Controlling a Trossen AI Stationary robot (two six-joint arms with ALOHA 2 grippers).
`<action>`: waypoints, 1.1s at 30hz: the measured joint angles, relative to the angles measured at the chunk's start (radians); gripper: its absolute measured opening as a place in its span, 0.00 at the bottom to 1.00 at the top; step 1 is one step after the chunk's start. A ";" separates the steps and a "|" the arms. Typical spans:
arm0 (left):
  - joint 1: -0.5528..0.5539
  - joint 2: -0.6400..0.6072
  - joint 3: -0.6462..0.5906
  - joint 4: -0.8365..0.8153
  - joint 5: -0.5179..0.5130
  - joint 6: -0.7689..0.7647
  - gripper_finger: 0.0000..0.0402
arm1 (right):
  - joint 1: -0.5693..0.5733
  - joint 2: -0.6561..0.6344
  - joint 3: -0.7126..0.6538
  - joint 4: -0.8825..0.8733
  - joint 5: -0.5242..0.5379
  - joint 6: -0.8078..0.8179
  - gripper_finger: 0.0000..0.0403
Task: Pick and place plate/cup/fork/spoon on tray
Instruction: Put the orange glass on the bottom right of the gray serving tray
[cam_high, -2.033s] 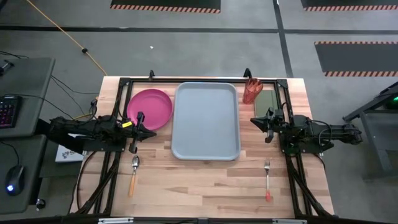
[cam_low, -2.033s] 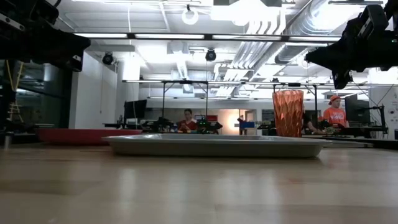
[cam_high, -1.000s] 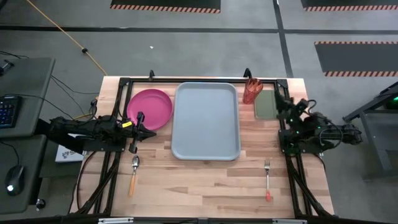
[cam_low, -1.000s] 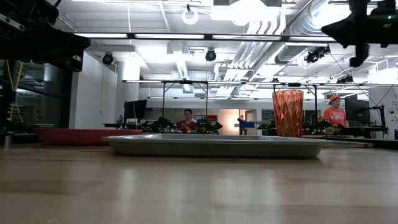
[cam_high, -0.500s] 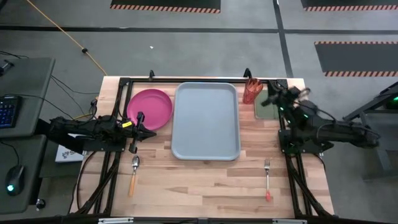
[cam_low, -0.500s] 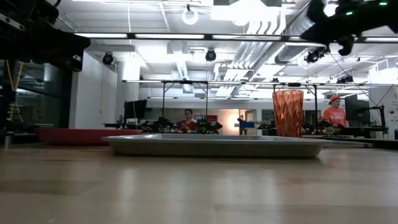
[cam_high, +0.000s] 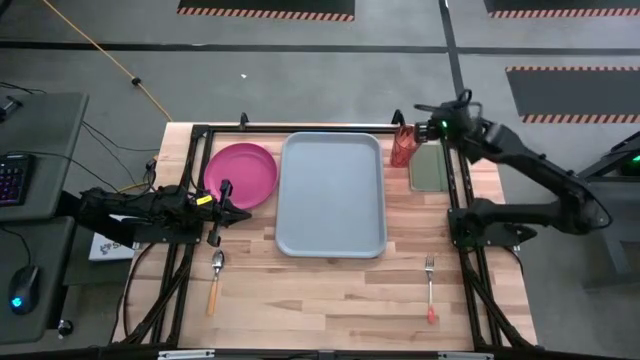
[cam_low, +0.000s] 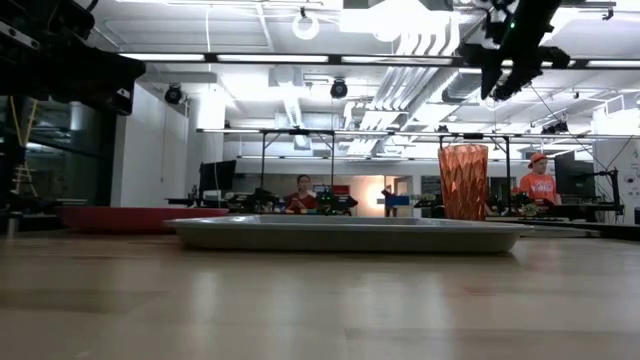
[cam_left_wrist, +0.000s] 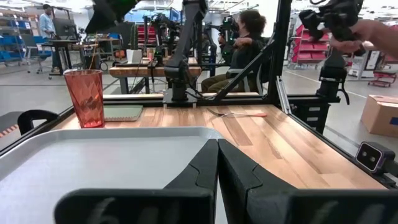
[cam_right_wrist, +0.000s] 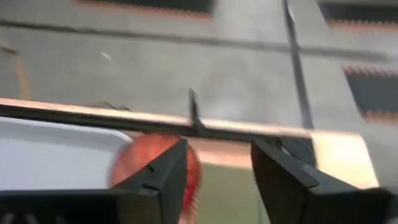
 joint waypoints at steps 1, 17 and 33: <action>0.000 0.000 0.000 0.000 0.000 0.000 0.00 | -0.020 0.023 0.005 -0.010 -0.019 0.016 0.46; 0.000 0.000 0.000 0.000 0.000 0.000 0.00 | -0.153 0.269 -0.061 0.104 -0.229 -0.016 0.49; 0.000 0.000 0.000 0.000 0.000 0.000 0.00 | -0.153 0.359 -0.061 0.093 -0.308 -0.119 0.37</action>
